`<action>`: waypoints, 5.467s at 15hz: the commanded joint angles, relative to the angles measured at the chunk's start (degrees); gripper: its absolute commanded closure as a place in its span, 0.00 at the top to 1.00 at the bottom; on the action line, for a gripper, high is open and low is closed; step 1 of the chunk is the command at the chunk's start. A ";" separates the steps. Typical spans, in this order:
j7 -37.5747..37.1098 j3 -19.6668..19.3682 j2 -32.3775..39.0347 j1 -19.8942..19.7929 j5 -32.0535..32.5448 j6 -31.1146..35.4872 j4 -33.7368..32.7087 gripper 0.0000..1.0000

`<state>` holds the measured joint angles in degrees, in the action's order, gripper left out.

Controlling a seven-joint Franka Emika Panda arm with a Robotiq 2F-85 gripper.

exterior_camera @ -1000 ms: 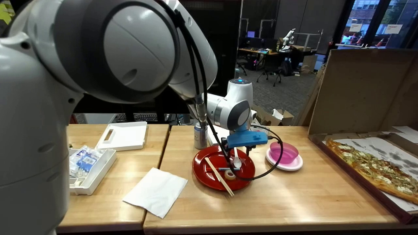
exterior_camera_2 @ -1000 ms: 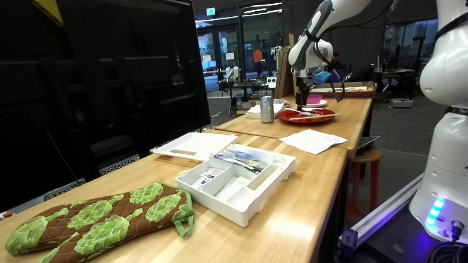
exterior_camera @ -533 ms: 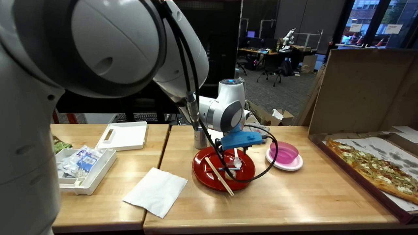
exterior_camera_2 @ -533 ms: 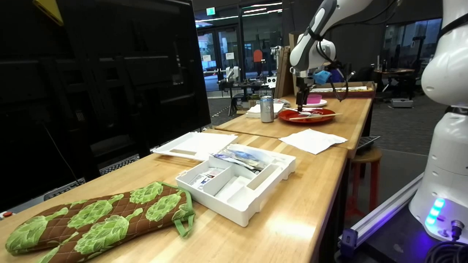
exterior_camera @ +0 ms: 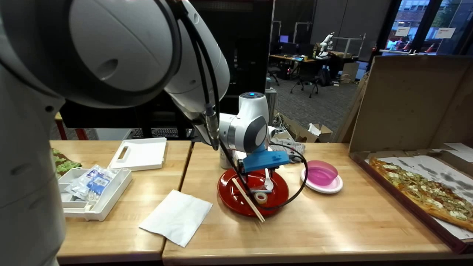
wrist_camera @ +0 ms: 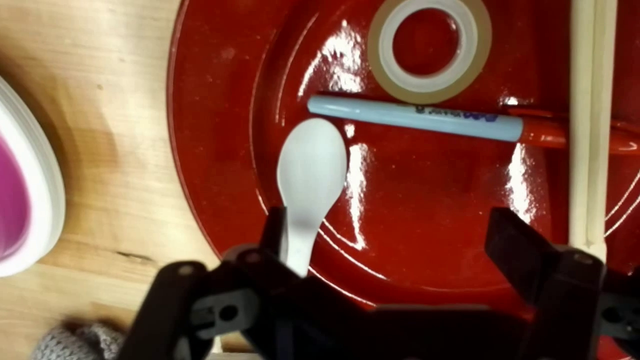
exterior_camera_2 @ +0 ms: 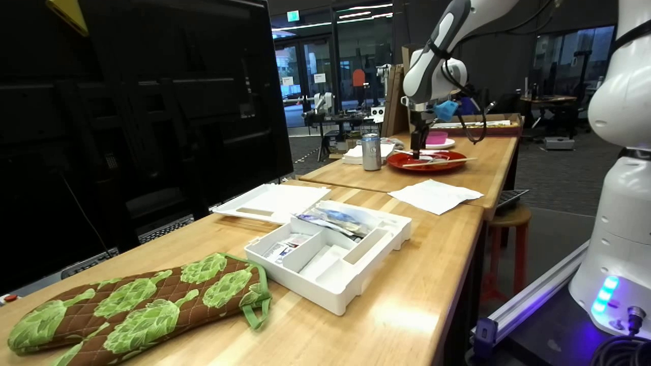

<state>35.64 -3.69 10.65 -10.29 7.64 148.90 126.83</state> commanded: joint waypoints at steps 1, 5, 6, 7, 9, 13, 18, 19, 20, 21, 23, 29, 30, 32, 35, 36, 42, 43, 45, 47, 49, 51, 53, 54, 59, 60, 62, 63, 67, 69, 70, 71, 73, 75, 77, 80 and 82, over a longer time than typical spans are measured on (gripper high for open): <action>-1.56 -0.30 -1.42 0.62 0.60 -0.13 1.04 0.98; -1.45 -0.20 -1.37 0.39 -0.13 -0.30 0.70 0.95; -1.44 -0.17 -1.28 0.33 -0.33 -0.46 0.53 0.95; -1.04 -0.01 -1.04 0.19 -0.91 -1.06 0.11 0.93; -1.21 -0.04 -0.68 0.21 -1.18 -1.53 -0.33 0.89; -1.44 -0.08 -0.48 0.25 -1.38 -2.05 -0.76 0.86; -1.67 -0.14 -0.13 0.20 -1.43 -2.73 -1.61 0.83; -1.35 -0.05 0.19 0.10 -1.80 -3.28 -2.23 0.84; -1.33 -0.05 0.39 0.07 -1.95 -3.65 -2.63 0.84; -1.32 -0.06 0.79 0.05 -2.01 -4.28 -3.30 0.84; -1.62 -0.15 1.52 0.04 -1.80 -5.41 -4.50 0.83; -1.76 -0.09 3.58 -0.18 -1.78 -8.08 -7.29 0.80; -1.76 -0.06 3.87 -0.20 -1.78 -8.36 -7.62 0.78; -1.86 -0.03 4.38 -0.22 -1.70 -8.79 -8.19 0.77; -1.88 0.03 5.00 -0.29 -1.70 -9.49 -9.07 0.76; -1.90 0.04 5.16 -0.30 -1.69 -9.69 -9.31 0.76; -1.76 0.10 5.78 -0.43 -1.73 -10.80 -10.58 0.58; -1.74 0.10 5.85 -0.44 -1.71 -10.99 -10.72 0.58; -1.70 0.11 5.91 -0.48 -1.74 -11.29 -11.00 0.56; -1.62 0.12 5.93 -0.54 -1.78 -11.36 -11.14 0.56; -1.57 0.13 5.92 -0.62 -1.81 -11.43 -11.23 0.56; -1.78 0.07 6.03 -0.59 -1.66 -11.47 -11.38 0.59; -2.18 0.01 6.31 -0.45 -1.44 -11.64 -11.66 0.61; -2.28 0.01 6.46 -0.42 -1.38 -11.74 -11.80 0.60; -3.24 -0.03 7.71 -0.35 -1.17 -12.75 -13.11 0.57; -3.38 0.00 7.98 -0.38 -1.16 -12.89 -13.38 0.56; -3.55 0.04 8.47 -0.43 -1.13 -13.18 -13.84 0.34; -3.61 0.05 8.64 -0.45 -1.13 -13.27 -14.13 0.30; -4.04 0.08 9.01 -0.47 -1.10 -13.66 -14.89 0.07; -4.29 0.14 9.18 -0.47 -1.08 -13.63 -14.98 0.00; -4.31 0.16 9.11 -0.48 -1.11 -13.68 -15.14 0.00; -4.33 0.18 9.07 -0.50 -1.16 -13.78 -15.16 0.00; -4.38 0.22 8.88 -0.52 -1.24 -13.69 -14.95 0.01; -4.07 0.41 7.87 -0.88 -2.08 -12.99 -14.15 0.01; -4.14 0.44 6.55 -1.38 -3.41 -11.89 -13.30 0.01; -3.85 0.43 4.14 -2.66 -6.82 -9.67 -12.02 0.01; -3.82 0.20 2.34 -3.46 -9.12 -8.51 -11.28 0.01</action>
<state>31.79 -3.78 17.54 -12.25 1.40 138.82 112.53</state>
